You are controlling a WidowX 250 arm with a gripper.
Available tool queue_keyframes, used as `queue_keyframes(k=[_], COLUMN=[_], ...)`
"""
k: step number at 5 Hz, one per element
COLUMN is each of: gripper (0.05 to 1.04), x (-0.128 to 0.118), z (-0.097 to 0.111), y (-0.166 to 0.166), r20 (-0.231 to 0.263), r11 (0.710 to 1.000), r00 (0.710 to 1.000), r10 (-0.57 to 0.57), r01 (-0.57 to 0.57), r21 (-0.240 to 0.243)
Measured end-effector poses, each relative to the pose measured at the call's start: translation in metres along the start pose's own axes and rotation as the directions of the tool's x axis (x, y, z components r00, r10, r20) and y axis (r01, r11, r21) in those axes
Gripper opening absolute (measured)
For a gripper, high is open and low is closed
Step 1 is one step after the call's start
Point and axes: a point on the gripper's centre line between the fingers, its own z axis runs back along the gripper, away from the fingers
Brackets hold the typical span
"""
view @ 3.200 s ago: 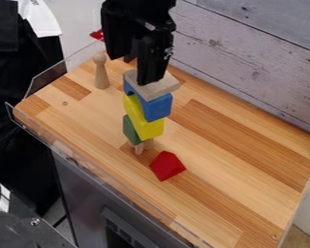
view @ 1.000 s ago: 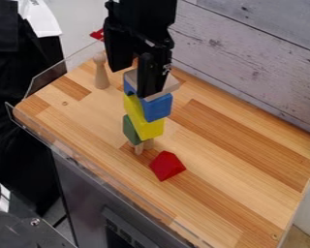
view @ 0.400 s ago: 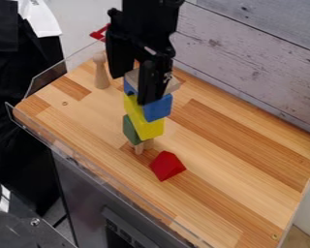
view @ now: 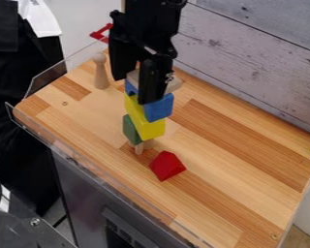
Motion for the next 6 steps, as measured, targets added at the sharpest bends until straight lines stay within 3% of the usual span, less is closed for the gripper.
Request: queue_keyframes(k=[2,4,5,6], gripper=[0.827,0.827,0.827,0.827], x=[-0.004,-0.002,0.0,0.005], z=[0.005,0.042,0.05,0.051], y=[-0.002,0.012,0.026,0.051], r20=[-0.001,0.1,0.115,0.111], r11=[1.0,0.999,0.995,0.982], r00=[1.0,0.994,0.989,0.976], r10=[0.007,0.048,0.094,0.188], r01=[-0.007,-0.049,-0.096,-0.185], r21=[-0.014,0.009,0.01,-0.038])
